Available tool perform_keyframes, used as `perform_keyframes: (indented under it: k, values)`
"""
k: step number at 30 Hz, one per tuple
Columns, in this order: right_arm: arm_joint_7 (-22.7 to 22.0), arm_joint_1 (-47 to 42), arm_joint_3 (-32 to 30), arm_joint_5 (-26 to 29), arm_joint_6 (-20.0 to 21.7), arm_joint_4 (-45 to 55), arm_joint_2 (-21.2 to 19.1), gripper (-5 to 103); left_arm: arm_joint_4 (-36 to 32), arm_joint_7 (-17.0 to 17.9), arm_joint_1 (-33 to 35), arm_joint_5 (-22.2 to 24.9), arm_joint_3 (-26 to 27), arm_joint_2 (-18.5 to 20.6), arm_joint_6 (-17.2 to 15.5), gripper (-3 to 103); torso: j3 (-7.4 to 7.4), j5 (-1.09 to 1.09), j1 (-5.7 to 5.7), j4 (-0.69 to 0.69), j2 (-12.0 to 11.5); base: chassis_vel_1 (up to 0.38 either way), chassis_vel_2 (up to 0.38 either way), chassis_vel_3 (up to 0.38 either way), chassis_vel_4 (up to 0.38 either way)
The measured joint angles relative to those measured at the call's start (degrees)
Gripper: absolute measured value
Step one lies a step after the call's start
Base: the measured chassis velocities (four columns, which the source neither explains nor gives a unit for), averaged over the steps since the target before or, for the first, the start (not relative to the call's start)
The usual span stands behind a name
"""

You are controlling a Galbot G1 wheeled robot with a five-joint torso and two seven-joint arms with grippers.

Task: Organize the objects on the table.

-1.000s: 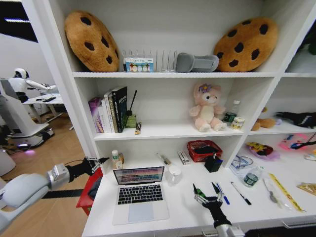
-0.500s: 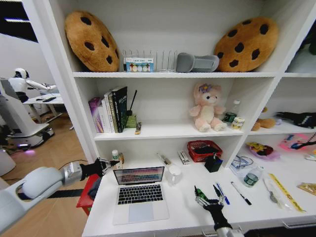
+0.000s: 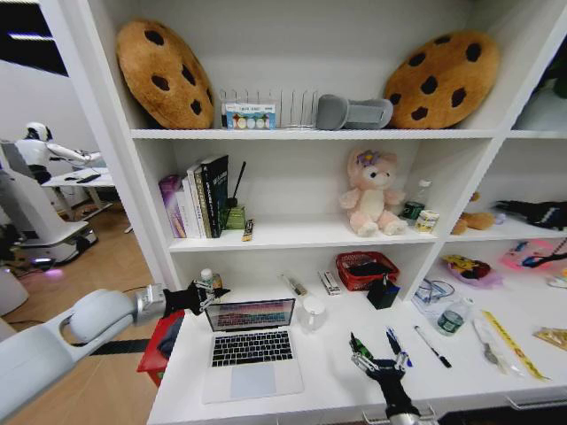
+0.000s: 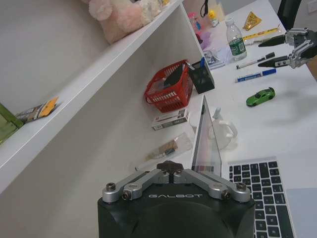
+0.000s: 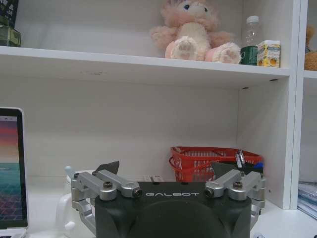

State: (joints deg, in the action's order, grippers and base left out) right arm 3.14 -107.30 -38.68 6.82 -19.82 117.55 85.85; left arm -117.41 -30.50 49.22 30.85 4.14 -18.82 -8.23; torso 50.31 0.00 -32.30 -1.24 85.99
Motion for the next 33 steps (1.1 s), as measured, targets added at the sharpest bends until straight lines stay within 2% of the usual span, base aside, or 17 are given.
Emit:
perform_keyframes:
  k: [2, 3, 6, 7, 10, 12, 14, 33]
  values:
    - [0.04, -0.11, -0.06, -0.06, -0.15, 0.02, 0.39, 100, 0.57, -0.15, -4.59, -0.16, -4.19, -1.29, -0.49, 0, 0.0, 0.0, 0.0, 0.02, 0.0, 0.0, 0.0, 0.0, 0.0]
    - [0.04, -0.11, -0.06, -0.06, -0.15, 0.02, 0.39, 100, 0.57, -0.15, -4.59, -0.16, -4.19, -1.29, -0.49, 0, 0.0, 0.0, 0.0, 0.02, 0.0, 0.0, 0.0, 0.0, 0.0]
    - [0.05, -0.33, -0.14, -0.22, -0.36, 0.12, 0.99, 100, 1.61, -0.57, -11.93, -0.29, -10.77, -2.92, -0.98, 0, 0.0, 0.01, 0.0, 0.0, 0.0, 0.0, 0.0, 0.0, 0.0]
    - [0.05, -0.33, -0.14, -0.22, -0.36, 0.12, 0.99, 100, 1.61, -0.57, -11.93, -0.29, -10.77, -2.92, -0.98, 0, 0.0, 0.01, 0.0, 0.0, 0.0, 0.0, 0.0, 0.0, 0.0]
    - [0.0, -0.28, -0.16, -0.55, -0.88, -0.15, 1.85, 100, 2.22, -0.75, -17.24, -0.46, -17.44, -3.78, -1.04, 0, 0.0, 0.01, 0.0, 0.01, 0.0, 0.0, 0.0, 0.0, 0.0]
    - [0.01, -0.26, -0.12, -0.61, -0.94, -0.24, 2.01, 100, 2.25, -0.88, -18.13, -0.5, -18.65, -3.88, -1.05, 0, 0.0, 0.01, 0.0, 0.02, 0.0, 0.0, 0.0, 0.0, 0.0]
    - [0.0, -0.26, 0.04, -0.75, -1.03, -0.44, 2.59, 100, 2.61, -1.41, -21.58, -0.86, -22.79, -4.53, -1.06, 0, 0.0, 0.01, 0.0, 0.02, -0.01, 0.0, 0.0, 0.0, 0.0]
    - [-0.48, -0.14, -1.19, 0.77, -0.88, 0.36, 1.93, 100, 5.7, -3.3, -34.83, -0.55, -33.66, -8.35, -1.08, 0, 0.0, 0.01, 0.0, -0.01, 0.0, 0.0, 0.0, 0.0, 0.0]
